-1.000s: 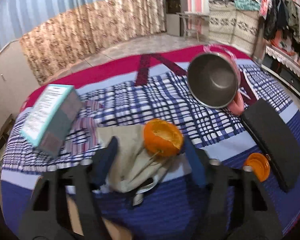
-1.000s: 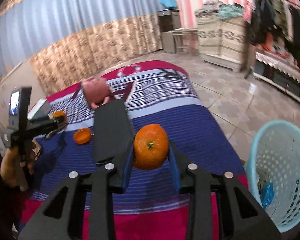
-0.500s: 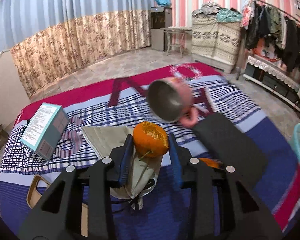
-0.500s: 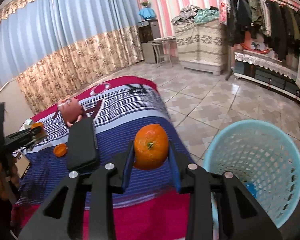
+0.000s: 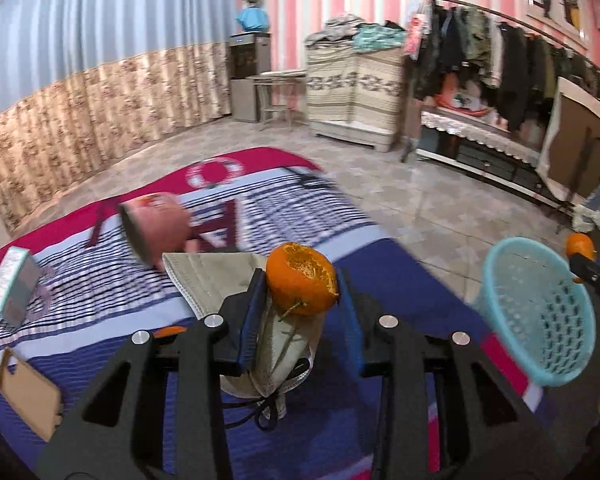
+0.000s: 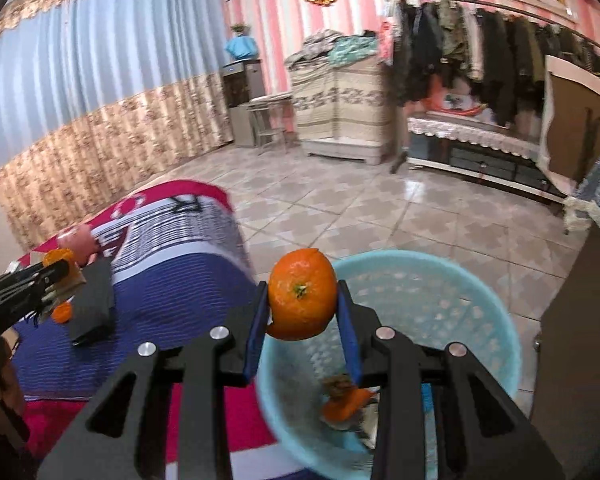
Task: Collect trash
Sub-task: 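Carry the orange toward the basket with the right tool while the left tool grasps the peeled orange half, then drop the peeled orange half into the basket with the left tool while the right tool holds the orange above, then open the right tool to drop the orange into the basket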
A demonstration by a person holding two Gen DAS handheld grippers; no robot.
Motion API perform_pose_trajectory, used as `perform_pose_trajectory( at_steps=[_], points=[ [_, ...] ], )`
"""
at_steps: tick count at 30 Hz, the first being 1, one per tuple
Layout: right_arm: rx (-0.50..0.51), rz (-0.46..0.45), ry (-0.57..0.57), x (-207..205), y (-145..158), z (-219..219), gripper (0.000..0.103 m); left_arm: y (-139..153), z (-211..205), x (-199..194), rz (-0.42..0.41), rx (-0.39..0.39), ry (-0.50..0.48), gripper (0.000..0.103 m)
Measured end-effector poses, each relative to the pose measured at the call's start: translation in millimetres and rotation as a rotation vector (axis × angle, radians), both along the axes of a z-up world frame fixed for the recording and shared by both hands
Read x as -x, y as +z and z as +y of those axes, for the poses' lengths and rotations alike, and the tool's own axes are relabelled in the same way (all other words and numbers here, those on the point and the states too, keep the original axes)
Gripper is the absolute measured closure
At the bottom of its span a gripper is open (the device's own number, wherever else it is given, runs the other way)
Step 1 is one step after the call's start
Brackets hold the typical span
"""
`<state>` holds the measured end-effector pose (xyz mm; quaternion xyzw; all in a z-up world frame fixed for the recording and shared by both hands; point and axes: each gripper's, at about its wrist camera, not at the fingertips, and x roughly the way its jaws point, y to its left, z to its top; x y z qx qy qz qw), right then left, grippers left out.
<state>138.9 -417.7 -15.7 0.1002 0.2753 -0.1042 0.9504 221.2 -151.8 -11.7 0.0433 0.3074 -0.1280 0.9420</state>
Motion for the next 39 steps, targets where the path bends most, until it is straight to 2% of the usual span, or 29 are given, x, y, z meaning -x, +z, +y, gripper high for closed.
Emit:
perform_pose_trajectory(
  at_steps=[12,20,24,32,33,36,39],
  points=[
    [-0.024,-0.014,-0.162,29.2,-8.2,-78.8,0.070,-0.5,-111.6,23.0,-0.037,0.004,-0.158,0.068],
    [-0.003,0.018,-0.183,24.1,-16.5,-92.0,0.070,-8.5,-166.5,32.2,-0.033,0.019,-0.248,0.068],
    [-0.004,0.023,-0.186,24.2,-17.3,-96.0,0.070,-16.5,-190.2,36.0,-0.037,0.003,-0.280,0.068],
    [-0.036,0.040,-0.216,25.2,-23.1,-106.3,0.070,-22.2,-213.4,36.2,-0.036,-0.014,-0.333,0.066],
    [-0.038,0.041,-0.216,25.2,-23.2,-106.2,0.070,-23.7,-214.1,36.4,-0.035,-0.017,-0.332,0.062],
    [-0.038,0.040,-0.213,25.1,-23.5,-105.6,0.070,-25.5,-212.4,36.3,-0.046,-0.036,-0.304,0.038],
    [-0.033,0.043,-0.203,22.3,-23.1,-102.0,0.070,-23.5,-202.0,32.8,-0.071,-0.046,-0.250,0.029]
  ],
)
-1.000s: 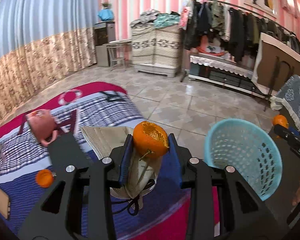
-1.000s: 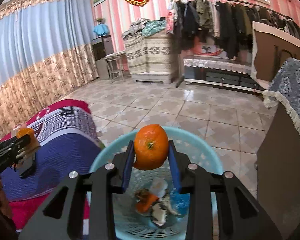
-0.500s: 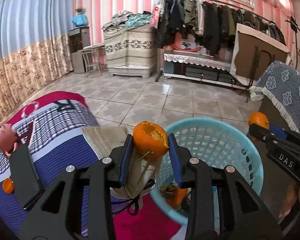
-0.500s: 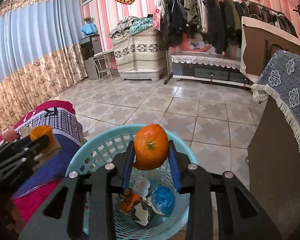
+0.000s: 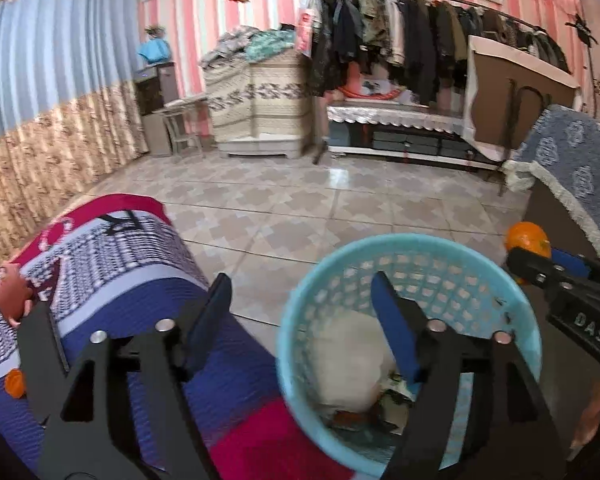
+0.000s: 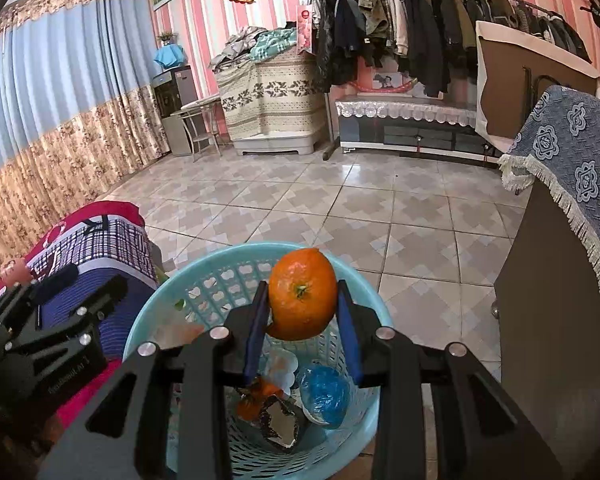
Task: Collect trash
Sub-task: 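Open the right tool to drop the orange into the basket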
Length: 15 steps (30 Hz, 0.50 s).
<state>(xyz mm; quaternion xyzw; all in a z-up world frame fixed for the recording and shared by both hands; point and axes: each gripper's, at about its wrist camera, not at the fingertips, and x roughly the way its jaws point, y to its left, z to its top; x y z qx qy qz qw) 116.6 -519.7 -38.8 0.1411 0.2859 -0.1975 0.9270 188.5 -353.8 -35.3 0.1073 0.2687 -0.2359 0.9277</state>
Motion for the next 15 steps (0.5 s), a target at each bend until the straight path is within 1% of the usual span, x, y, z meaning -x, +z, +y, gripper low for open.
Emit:
perform_pose_trajectory(
  at_steps=[1,3,6,9,11,15],
  points=[
    [0.002,0.001,0.002,-0.8,0.3,1.6,0.070,0.3,2.0,-0.8,0.003,0.004,0.015,0.024],
    [0.001,0.002,0.009,-2.0,0.2,4.0,0.070,1.9,13.7,-5.7,0.008,0.022,0.063,0.019],
    [0.003,0.003,0.018,-4.8,0.5,7.9,0.070,4.2,25.6,-8.7,-0.016,0.022,0.121,0.016],
    [0.003,0.005,0.028,-8.5,0.0,11.1,0.070,5.8,38.0,-10.5,-0.029,0.031,0.170,0.010],
    [0.003,0.006,0.044,-12.5,-1.3,15.3,0.069,6.4,46.1,-11.3,-0.033,0.039,0.195,0.009],
    [0.025,0.007,0.060,-18.3,-0.9,24.7,0.067,7.5,55.8,-10.5,-0.062,0.021,0.225,0.008]
  ],
)
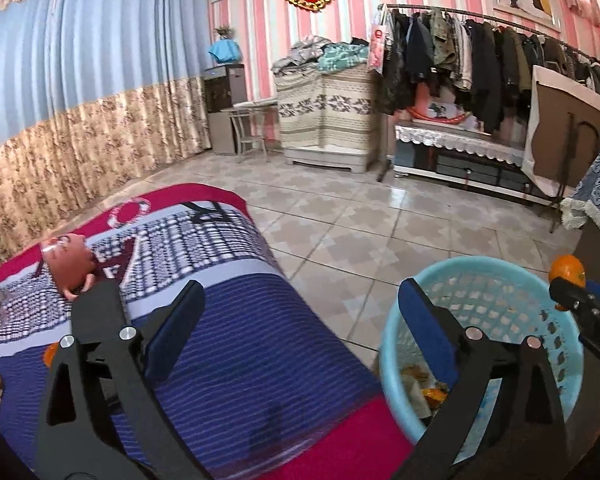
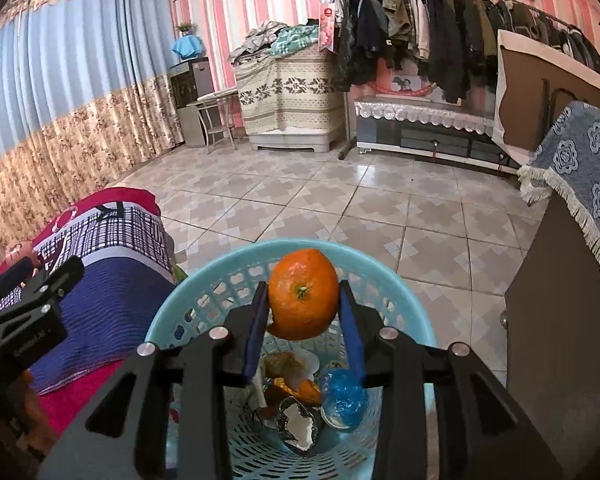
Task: Collect trash
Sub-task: 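Open the right tool to drop the orange into the basket, then move the right tool to the bed and grasp the orange cup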
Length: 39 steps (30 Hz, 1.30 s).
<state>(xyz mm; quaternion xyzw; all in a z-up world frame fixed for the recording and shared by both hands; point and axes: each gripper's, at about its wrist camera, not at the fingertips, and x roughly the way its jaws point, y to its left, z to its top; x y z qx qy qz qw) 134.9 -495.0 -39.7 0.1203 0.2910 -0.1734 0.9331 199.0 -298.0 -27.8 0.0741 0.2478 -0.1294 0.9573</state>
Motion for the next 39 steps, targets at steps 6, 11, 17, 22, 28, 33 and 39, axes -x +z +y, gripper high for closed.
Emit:
perform_pose_trajectory(
  at_steps=[6,11,17,22,28,33,39],
  points=[
    [0.036,-0.035,-0.006,2.8,9.7,6.1,0.032,3.6,11.5,1.5,0.007,0.029,0.008,0.007],
    [0.052,-0.050,-0.011,1.7,14.3,10.1,0.017,6.8,19.5,3.9,-0.008,0.040,0.018,0.006],
    [0.091,-0.050,-0.011,-0.8,18.2,18.1,0.009,16.9,35.6,8.6,-0.019,0.049,0.032,0.006],
    [0.060,-0.050,-0.008,-3.9,19.0,24.6,0.008,26.5,65.2,11.2,-0.001,0.081,0.045,0.006],
    [0.071,-0.055,0.026,-10.0,22.2,53.6,0.008,36.7,109.9,17.3,-0.029,0.068,0.110,0.006],
    [0.082,-0.064,0.103,-21.9,27.1,90.9,0.006,39.6,164.9,14.9,-0.017,0.082,0.185,0.006],
    [0.103,-0.040,0.198,-38.7,24.0,136.7,0.006,33.7,230.5,9.8,0.013,0.074,0.281,0.006]
  ],
)
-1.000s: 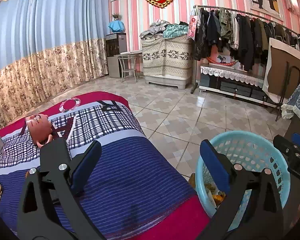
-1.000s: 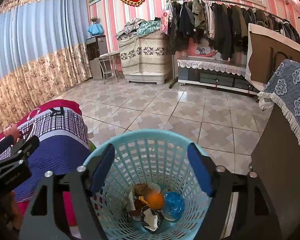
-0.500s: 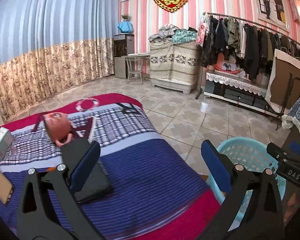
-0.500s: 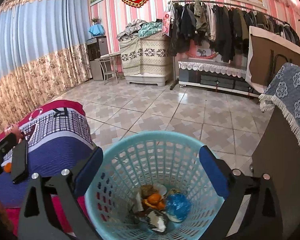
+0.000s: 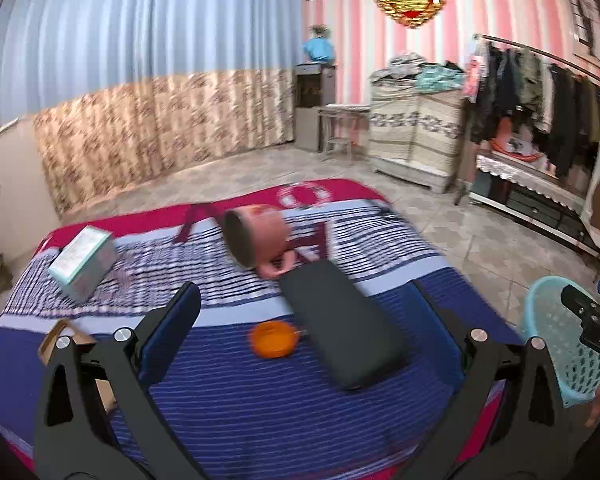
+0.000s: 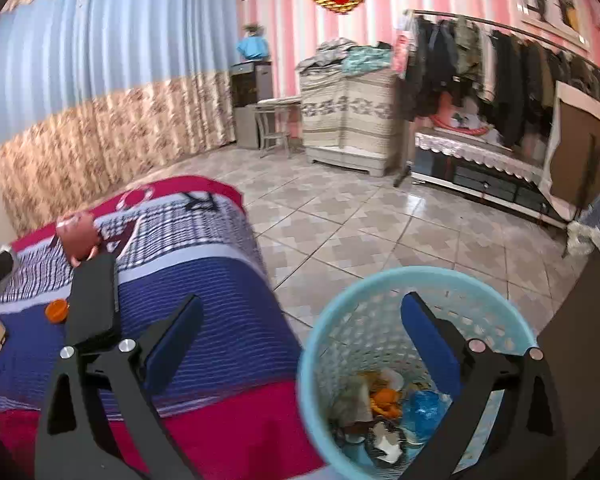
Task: Collect trash
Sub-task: 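Move the right tool to the bed and grasp the orange cup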
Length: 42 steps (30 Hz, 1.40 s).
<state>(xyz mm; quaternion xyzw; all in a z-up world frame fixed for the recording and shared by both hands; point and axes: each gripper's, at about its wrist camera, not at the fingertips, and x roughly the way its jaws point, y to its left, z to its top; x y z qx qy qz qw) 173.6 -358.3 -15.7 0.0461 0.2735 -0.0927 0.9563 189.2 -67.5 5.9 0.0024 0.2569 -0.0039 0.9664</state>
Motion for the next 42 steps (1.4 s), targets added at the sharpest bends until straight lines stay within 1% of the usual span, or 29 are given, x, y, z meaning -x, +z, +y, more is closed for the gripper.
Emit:
perform_pose_trajectory(
  at_steps=[3,7,11,14,16,20,23,25,26,28,30,32,34,37,40,42],
  points=[
    [0.020,0.012,0.035,-9.1,-2.0,24.2,0.006,-4.3,35.3,-1.8,0.017,0.008,0.049,0.006],
    [-0.021,0.032,0.103,-17.6,-7.9,48.2,0.006,-11.9,72.7,-1.7,0.033,-0.007,0.111,0.006],
    [-0.016,0.046,0.162,-26.4,-14.4,77.9,0.006,-21.9,106.2,1.4,0.060,0.005,0.157,0.006],
    [-0.048,0.050,0.206,-30.6,-17.7,93.6,0.006,-29.1,124.8,3.7,0.077,-0.005,0.177,0.006],
    [-0.090,0.066,0.250,-35.2,-22.2,105.2,0.006,-34.5,135.1,4.1,0.087,-0.010,0.186,0.006],
    [-0.087,0.081,0.325,-41.1,-27.8,133.7,0.006,-44.8,151.3,2.8,0.108,-0.022,0.206,0.006],
    [-0.080,0.086,0.395,-44.3,-29.4,160.0,0.011,-49.3,164.3,5.7,0.119,-0.029,0.219,0.006],
    [-0.051,0.096,0.449,-47.3,-31.2,181.9,0.022,-50.9,173.7,10.9,0.119,-0.041,0.225,0.006],
    [-0.046,0.108,0.473,-50.3,-32.9,190.8,0.024,-52.3,179.3,12.3,0.122,-0.045,0.227,0.006],
    [-0.059,0.134,0.526,-53.6,-37.0,206.0,0.033,-53.8,188.3,14.1,0.131,-0.047,0.230,0.006],
    [-0.051,0.162,0.572,-56.7,-42.8,223.2,0.040,-55.1,199.7,17.5,0.136,-0.046,0.241,0.006],
    [-0.014,0.172,0.605,-56.9,-46.6,237.0,0.041,-56.9,211.2,21.2,0.143,-0.036,0.252,0.006],
    [0.000,0.179,0.615,-61.1,-47.3,243.3,0.042,-58.8,222.9,26.3,0.148,-0.027,0.265,0.006],
    [-0.032,0.208,0.631,-72.5,-51.2,249.5,0.044,-62.7,236.2,33.4,0.152,-0.025,0.283,0.006],
    [-0.034,0.232,0.629,-81.6,-58.0,256.6,0.046,-67.5,247.0,39.3,0.166,-0.026,0.299,0.006],
    [-0.037,0.244,0.621,-88.6,-62.4,259.3,0.049,-71.4,251.8,43.0,0.175,-0.024,0.306,0.006]
  ],
)
